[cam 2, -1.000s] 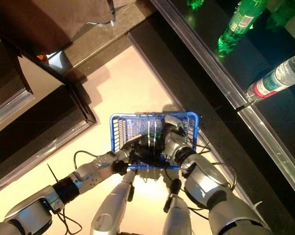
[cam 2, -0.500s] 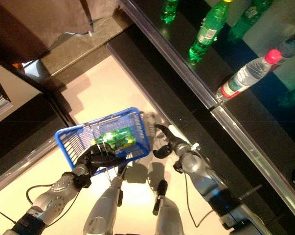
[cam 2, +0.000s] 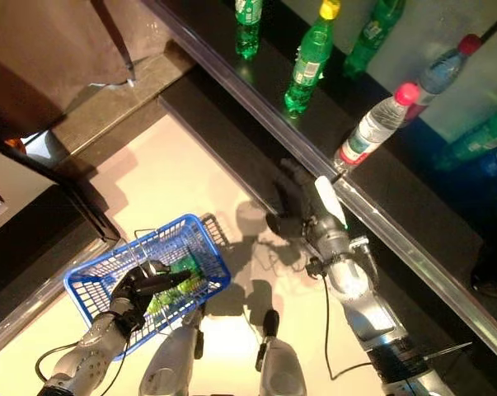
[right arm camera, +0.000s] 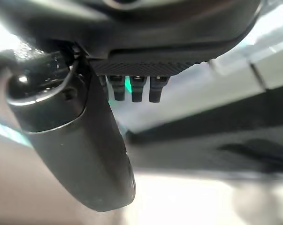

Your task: Pick up the drink and place into the basket.

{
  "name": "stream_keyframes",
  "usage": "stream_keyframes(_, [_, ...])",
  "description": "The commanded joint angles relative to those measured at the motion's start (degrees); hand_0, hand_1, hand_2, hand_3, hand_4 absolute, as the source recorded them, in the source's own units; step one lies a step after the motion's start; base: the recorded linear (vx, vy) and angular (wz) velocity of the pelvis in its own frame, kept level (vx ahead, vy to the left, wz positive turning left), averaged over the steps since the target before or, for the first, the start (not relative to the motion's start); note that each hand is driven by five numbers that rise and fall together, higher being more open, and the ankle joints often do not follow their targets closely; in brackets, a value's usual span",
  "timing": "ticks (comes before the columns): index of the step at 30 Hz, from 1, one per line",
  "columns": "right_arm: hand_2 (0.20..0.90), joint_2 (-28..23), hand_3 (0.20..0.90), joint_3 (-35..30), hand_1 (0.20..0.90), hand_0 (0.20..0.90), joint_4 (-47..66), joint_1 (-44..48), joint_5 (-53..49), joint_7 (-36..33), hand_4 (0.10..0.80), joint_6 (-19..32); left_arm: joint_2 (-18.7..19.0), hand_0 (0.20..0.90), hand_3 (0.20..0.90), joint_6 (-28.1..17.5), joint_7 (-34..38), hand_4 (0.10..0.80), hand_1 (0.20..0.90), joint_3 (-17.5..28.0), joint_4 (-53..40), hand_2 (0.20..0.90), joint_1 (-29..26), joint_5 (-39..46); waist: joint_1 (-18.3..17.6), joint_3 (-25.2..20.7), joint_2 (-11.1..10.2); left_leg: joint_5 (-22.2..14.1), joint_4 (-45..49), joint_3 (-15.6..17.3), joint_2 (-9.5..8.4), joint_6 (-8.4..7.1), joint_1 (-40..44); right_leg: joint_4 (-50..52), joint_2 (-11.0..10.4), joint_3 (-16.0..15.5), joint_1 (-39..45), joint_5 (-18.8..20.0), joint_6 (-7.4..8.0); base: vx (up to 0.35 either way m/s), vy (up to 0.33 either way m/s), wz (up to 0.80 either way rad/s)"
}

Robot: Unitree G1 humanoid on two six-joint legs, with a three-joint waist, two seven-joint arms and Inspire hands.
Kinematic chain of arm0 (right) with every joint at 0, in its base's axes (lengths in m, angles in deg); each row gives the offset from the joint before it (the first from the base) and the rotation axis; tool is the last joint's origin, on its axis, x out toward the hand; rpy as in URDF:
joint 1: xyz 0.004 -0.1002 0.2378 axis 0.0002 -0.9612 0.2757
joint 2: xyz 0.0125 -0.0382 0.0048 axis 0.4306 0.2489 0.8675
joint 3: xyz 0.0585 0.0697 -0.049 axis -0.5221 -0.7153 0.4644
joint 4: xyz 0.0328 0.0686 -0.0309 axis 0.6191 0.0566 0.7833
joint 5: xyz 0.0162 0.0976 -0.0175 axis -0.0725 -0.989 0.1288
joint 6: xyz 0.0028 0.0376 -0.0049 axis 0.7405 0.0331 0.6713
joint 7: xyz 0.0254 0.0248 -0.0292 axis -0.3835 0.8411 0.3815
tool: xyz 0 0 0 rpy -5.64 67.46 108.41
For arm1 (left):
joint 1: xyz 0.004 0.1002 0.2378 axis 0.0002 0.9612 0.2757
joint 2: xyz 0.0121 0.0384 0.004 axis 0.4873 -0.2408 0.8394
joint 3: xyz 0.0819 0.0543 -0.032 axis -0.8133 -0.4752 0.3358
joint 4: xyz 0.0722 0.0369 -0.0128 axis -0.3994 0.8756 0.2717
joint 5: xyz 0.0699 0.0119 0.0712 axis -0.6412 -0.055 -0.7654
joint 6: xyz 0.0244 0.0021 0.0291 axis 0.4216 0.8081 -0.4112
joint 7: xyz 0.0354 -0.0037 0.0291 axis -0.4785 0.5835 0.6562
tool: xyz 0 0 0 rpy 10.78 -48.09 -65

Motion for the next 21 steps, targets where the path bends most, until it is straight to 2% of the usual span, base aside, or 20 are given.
stream_keyframes(1, [0.900,-0.4,0.900,-2.4,0.900,0.900,5.4,-0.1,-1.5,-9.3,0.800,9.5,-3.7,0.300,0.200,-10.6,-3.5,0.100,0.300,0.1,-5.1,0.300,-1.5,-2.8,-1.1,-11.0,0.3,-9.3,5.2,1.4,0.99,0.07,3.6,-3.9,1.8,1.6,-3.1,7.2,-4.21,0.007,0.029,-0.14])
stream_keyframes(6, [0.900,2.6,0.900,-5.1,0.900,0.900,2.5,1.9,-4.2,-20.1,0.800,10.8,-6.6,0.300,0.200,-12.2,-5.0,0.100,0.300,-1.5,6.7,0.300,0.0,-3.3,-1.6,-11.2,1.2,-9.3,5.5,2.0,1.41,-0.13,3.7,-3.7,1.7,1.6,-3.0,6.9,-4.58,0.007,0.019,-0.08])
stream_keyframes(9, [0.900,3.6,0.900,-5.7,0.900,0.900,0.5,3.4,-4.6,-23.8,0.800,9.3,-7.5,0.300,0.200,-12.8,-5.8,0.100,0.300,-2.3,12.1,0.300,0.3,-3.9,-1.6,-11.5,1.5,-9.4,5.8,2.1,1.64,-0.31,3.9,-3.5,1.5,1.3,-2.7,6.6,-4.71,0.033,-0.001,-0.09])
stream_keyframes(16, [0.900,4.9,0.900,-5.0,0.900,0.900,-4.9,6.8,-7.3,-27.1,0.800,4.8,-9.5,0.300,0.200,-14.0,-7.7,0.100,0.300,-2.5,21.5,0.300,0.8,-5.6,-1.0,-12.4,1.6,-9.2,5.7,2.0,2.13,-0.73,4.6,-3.3,1.3,0.5,-1.9,6.2,-5.06,0.026,-0.020,-0.01])
stream_keyframes(21, [0.900,6.2,0.900,-4.2,0.900,0.900,-7.4,8.4,-8.1,-28.9,0.800,2.7,-10.3,0.300,0.200,-14.9,-7.9,0.100,0.300,-2.5,24.8,0.300,0.8,-6.3,-0.6,-13.3,1.7,-8.8,5.3,1.7,2.54,-1.11,5.2,-3.2,1.6,0.3,-1.2,5.7,-5.47,0.049,-0.053,0.00])
